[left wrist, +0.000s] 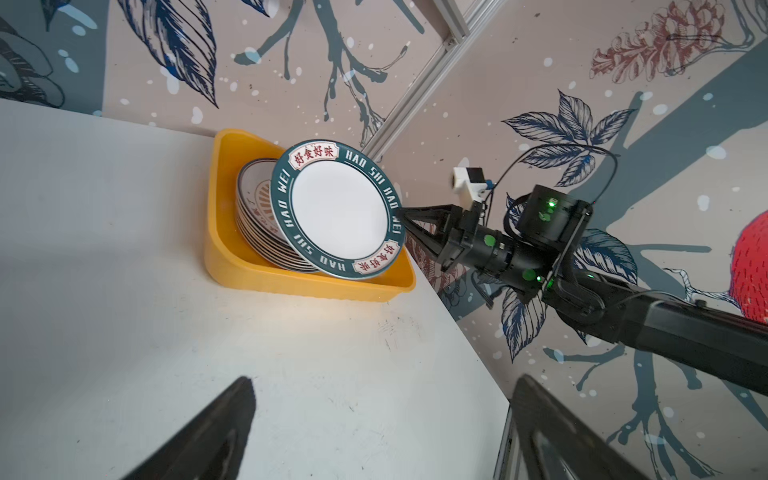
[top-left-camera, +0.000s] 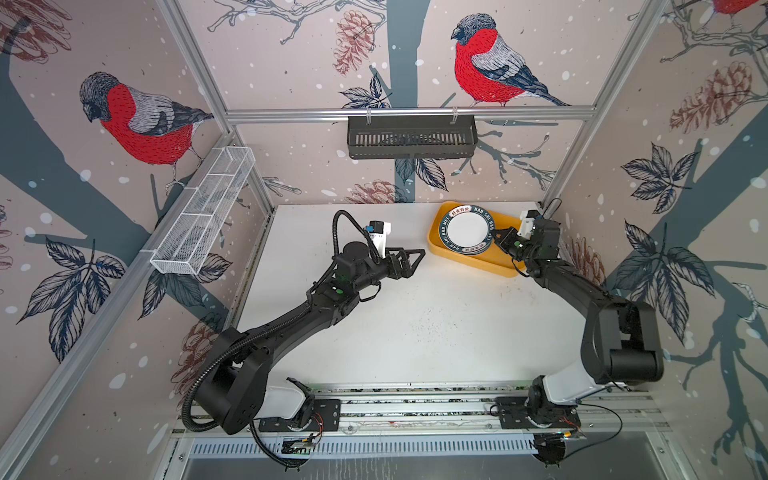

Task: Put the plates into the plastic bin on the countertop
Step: 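Carry the green-rimmed plate to the yellow bin with the right gripper while the left withdraws, then lower the green-rimmed plate onto the stack in the yellow bin with the right gripper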

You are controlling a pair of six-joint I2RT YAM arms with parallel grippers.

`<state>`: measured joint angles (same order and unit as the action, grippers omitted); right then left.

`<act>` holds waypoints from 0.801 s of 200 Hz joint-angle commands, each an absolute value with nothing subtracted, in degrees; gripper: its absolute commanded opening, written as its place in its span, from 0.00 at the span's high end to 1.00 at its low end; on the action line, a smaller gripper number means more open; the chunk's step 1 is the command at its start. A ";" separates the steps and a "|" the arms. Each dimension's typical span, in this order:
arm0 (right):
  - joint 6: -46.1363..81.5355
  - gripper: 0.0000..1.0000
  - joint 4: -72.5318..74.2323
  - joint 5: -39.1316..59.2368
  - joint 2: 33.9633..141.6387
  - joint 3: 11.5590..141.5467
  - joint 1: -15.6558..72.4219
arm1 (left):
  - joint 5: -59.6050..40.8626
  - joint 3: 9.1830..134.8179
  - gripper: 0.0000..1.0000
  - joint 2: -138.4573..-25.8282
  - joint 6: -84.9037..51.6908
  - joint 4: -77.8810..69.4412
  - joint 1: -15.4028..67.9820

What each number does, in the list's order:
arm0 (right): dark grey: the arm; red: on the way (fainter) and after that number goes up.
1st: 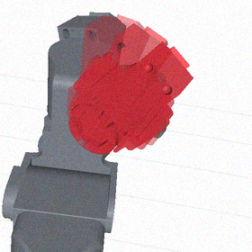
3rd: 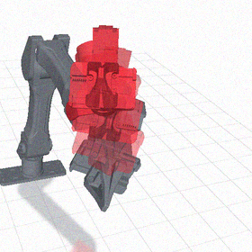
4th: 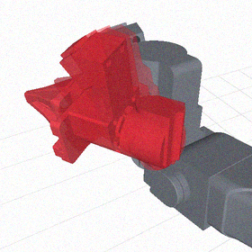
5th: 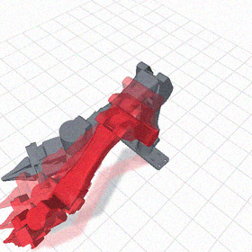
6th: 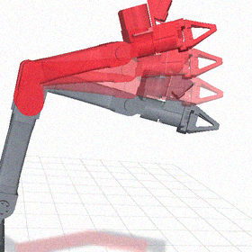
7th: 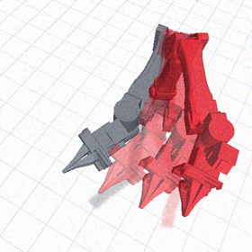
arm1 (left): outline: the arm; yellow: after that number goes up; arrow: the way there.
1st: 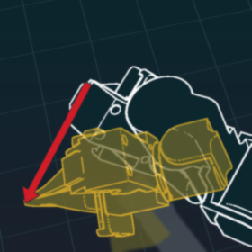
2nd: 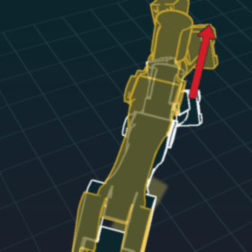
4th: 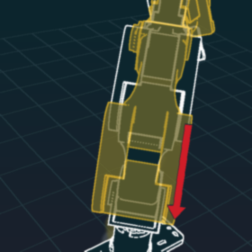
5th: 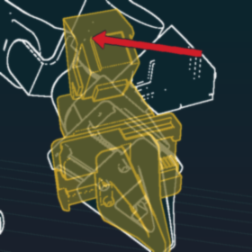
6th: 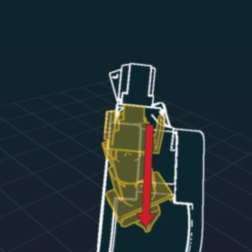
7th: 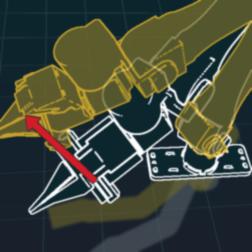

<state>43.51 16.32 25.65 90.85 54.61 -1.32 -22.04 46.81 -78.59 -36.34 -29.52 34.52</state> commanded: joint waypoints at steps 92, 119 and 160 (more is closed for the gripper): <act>47.19 0.99 16.79 23.29 104.63 64.27 -3.02 | -20.61 44.46 0.03 -78.50 -35.37 -38.65 37.57; 47.55 0.99 17.12 23.41 106.83 65.62 -2.99 | -19.91 44.19 0.04 -78.29 -35.21 -38.57 37.62; 47.68 0.99 17.07 24.26 109.69 67.82 -2.84 | -19.33 44.26 0.04 -78.79 -35.09 -38.34 37.62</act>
